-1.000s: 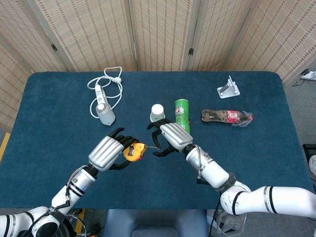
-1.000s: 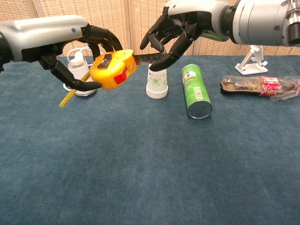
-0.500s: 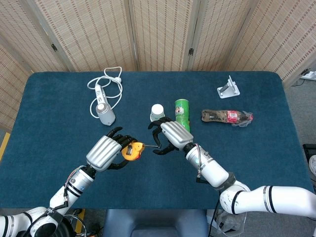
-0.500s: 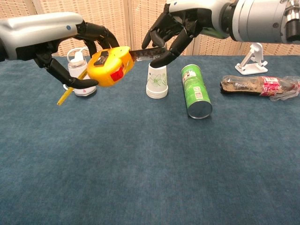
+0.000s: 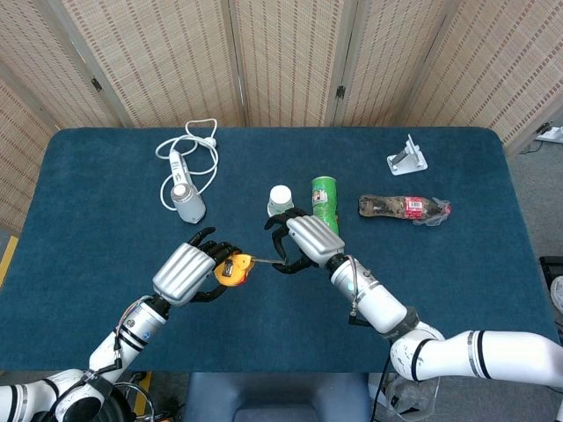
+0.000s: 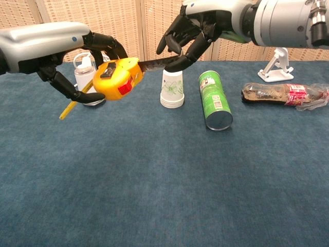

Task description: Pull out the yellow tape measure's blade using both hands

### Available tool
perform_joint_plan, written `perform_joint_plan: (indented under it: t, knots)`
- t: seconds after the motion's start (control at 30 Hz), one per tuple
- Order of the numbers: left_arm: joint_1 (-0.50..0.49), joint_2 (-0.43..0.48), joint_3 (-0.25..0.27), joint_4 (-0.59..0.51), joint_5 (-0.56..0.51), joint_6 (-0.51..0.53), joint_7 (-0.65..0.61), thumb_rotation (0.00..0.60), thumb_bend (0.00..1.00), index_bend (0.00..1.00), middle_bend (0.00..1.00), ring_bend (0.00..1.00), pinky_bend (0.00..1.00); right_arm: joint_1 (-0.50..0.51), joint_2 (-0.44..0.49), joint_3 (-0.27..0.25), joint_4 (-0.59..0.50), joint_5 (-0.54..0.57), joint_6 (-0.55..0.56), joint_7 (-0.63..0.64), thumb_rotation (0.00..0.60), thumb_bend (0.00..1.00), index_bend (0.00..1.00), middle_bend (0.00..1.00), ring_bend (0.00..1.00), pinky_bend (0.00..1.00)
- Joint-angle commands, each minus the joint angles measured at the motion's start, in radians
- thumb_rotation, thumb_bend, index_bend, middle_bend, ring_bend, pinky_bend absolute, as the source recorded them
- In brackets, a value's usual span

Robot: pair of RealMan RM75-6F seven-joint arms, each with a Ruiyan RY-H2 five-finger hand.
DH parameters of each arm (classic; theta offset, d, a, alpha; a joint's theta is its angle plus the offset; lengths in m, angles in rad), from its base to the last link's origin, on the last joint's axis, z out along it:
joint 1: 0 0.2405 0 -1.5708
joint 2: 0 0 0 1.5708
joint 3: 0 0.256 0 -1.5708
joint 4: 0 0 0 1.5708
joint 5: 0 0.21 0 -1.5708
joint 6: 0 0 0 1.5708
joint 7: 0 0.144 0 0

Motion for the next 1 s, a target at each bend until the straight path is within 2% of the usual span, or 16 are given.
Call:
perform_joint_plan:
  t: [0.03,0.23,0.53,1.0]
  knots:
    - [0.002,-0.003,0.002,0.005,0.000,0.000,-0.001,0.600,0.42,0.56,0.54,0.47,0.16,0.000,-0.002,-0.001,0.004,0.001,-0.001,0.000,0.600,0.37,0.74,0.29,0.20,0.12]
    - [0.005,-0.009,0.004,0.020,0.000,-0.004,-0.007,0.600,0.42,0.56,0.54,0.47,0.16,-0.003,-0.004,-0.002,0.011,-0.001,-0.002,0.003,0.600,0.46,0.74,0.30,0.21,0.12]
    - [0.014,-0.012,0.015,0.059,0.005,-0.009,-0.026,0.600,0.42,0.56,0.54,0.47,0.16,-0.029,0.033,0.001,-0.015,-0.032,-0.003,0.029,0.600,0.48,0.75,0.30,0.21,0.12]
    - [0.050,-0.032,0.052,0.235,-0.005,-0.040,-0.119,0.600,0.42,0.56,0.54,0.47,0.15,-0.159,0.254,0.006,-0.159,-0.146,0.016,0.133,0.600,0.48,0.76,0.30,0.20,0.12]
